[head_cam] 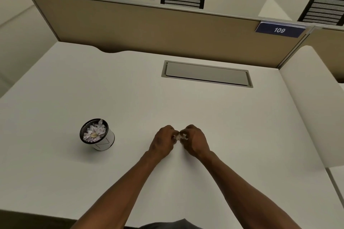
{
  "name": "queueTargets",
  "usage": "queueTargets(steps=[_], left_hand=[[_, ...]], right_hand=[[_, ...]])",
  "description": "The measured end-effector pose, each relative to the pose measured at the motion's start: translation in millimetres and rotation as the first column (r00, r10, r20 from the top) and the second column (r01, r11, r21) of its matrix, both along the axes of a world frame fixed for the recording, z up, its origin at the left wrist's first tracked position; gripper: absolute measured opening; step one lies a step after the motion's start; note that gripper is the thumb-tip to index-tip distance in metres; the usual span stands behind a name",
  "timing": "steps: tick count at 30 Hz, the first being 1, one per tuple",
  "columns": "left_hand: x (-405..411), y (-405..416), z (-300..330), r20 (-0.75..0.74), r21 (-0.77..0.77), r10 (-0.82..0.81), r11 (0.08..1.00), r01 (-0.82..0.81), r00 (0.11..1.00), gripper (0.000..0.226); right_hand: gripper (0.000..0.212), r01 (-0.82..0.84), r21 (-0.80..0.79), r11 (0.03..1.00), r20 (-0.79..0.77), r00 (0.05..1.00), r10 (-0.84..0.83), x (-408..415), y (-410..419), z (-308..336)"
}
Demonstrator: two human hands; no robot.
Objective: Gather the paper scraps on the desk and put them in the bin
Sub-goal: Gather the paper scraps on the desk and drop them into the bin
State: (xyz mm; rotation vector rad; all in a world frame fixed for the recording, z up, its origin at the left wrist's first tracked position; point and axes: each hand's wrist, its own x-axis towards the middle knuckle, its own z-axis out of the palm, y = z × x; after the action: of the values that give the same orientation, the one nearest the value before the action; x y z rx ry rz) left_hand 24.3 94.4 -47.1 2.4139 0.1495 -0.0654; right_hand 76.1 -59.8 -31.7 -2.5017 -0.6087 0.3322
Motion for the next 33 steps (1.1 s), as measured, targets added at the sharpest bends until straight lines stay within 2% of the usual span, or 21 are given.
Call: queueTargets(steps=[6,8,11,14,17,24,27,31,33], left_hand=[[-19,-4,-5,0.056,-0.125,0.128,0.985,-0.120,0.990,0.018],[-28,-4,-4,0.016,-0.225,0.235,0.948,-0.226,0.972,0.018],[-43,-2,0,-0.062,-0.351,0.383,0.856,-0.379,0.922,0.015],[-58,5,12,-0.065,-0.441,0.462,0.782,-0.441,0.885,0.015],[-75,19,31,0.010,-0.501,0.521,0.741,-0.447,0.853,0.016],[-109,83,83,0.188,-0.529,0.659,0.693,-0.490,0.728,0.019],[-121,119,97,0.254,-0.478,0.695,0.695,-0.537,0.673,0.019],[-131,158,100,0.351,-0.314,0.711,0.702,-0.639,0.609,0.018],[-133,171,96,0.378,-0.244,0.694,0.713,-0.658,0.612,0.018]], right_hand=[[0.010,0.065,0.062,0.996,-0.030,0.998,-0.063,-13,4,-2],[0.010,0.106,0.118,0.987,-0.112,0.989,-0.093,-16,4,0],[0.011,0.216,0.238,0.947,-0.327,0.936,-0.131,-24,7,4],[0.007,0.273,0.364,0.890,-0.494,0.867,-0.064,-31,17,13],[0.009,0.233,0.468,0.852,-0.541,0.838,0.068,-35,37,31],[0.015,-0.011,0.610,0.792,-0.426,0.838,0.340,-42,117,83],[0.017,-0.092,0.632,0.770,-0.370,0.837,0.404,-44,157,96],[0.012,-0.233,0.529,0.816,-0.222,0.890,0.399,-50,208,101],[0.011,-0.299,0.460,0.836,-0.111,0.915,0.389,-54,226,100]])
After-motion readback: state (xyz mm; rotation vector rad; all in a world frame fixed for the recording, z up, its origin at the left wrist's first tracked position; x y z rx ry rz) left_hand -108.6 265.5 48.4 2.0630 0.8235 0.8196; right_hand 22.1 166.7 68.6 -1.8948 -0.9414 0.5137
